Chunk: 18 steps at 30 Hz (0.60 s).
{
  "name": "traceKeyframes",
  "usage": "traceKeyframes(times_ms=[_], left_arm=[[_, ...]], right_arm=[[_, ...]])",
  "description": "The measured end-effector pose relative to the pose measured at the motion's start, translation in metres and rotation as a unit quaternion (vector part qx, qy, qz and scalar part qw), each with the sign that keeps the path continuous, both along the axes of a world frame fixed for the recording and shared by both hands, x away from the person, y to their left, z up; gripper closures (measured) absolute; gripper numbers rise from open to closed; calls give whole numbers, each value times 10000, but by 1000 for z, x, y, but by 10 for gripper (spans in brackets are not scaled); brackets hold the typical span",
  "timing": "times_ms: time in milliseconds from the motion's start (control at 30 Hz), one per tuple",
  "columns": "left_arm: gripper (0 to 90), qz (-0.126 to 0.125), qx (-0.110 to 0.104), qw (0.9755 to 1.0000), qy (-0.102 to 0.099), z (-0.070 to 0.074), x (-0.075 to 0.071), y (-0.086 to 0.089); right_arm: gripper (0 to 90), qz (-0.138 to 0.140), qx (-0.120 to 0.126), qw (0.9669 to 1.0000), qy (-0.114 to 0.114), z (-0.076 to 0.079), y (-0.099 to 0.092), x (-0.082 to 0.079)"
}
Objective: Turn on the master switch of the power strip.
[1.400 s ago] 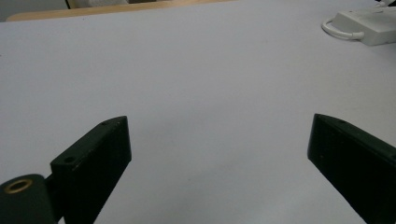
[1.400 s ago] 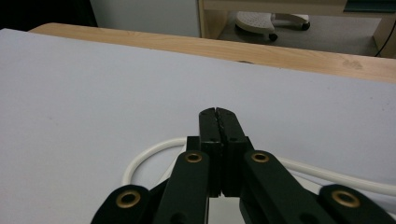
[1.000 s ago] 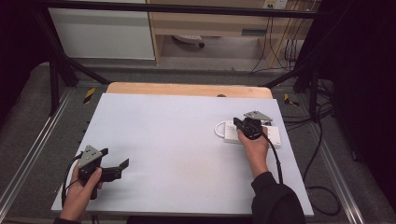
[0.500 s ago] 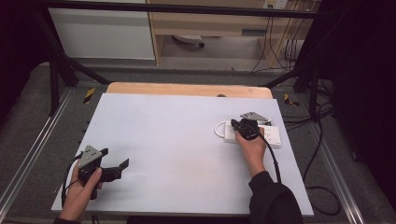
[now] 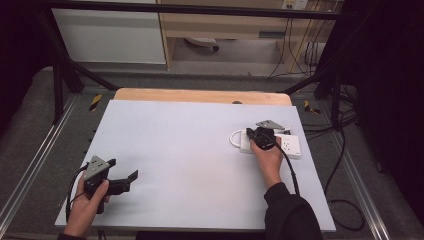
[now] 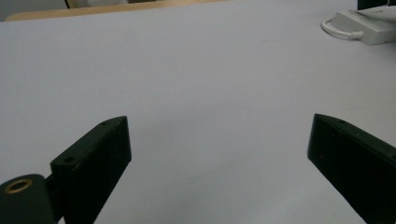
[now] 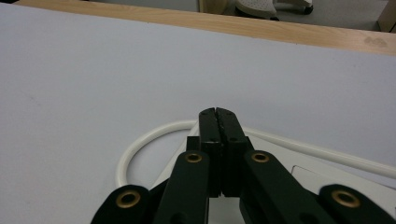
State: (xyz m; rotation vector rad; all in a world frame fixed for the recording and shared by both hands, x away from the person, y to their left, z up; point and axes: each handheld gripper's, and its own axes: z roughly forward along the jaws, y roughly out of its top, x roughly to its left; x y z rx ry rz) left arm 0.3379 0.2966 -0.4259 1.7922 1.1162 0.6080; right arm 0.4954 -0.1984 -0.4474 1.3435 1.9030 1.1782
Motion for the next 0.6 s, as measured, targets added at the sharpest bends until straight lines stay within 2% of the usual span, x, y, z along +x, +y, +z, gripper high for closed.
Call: traceKeyframes(times_ms=[600], left_arm=[[61,-13,6,10000,20,0,0,0]], right_arm=[[900,5,-53,10000,-4,-3,4,1]])
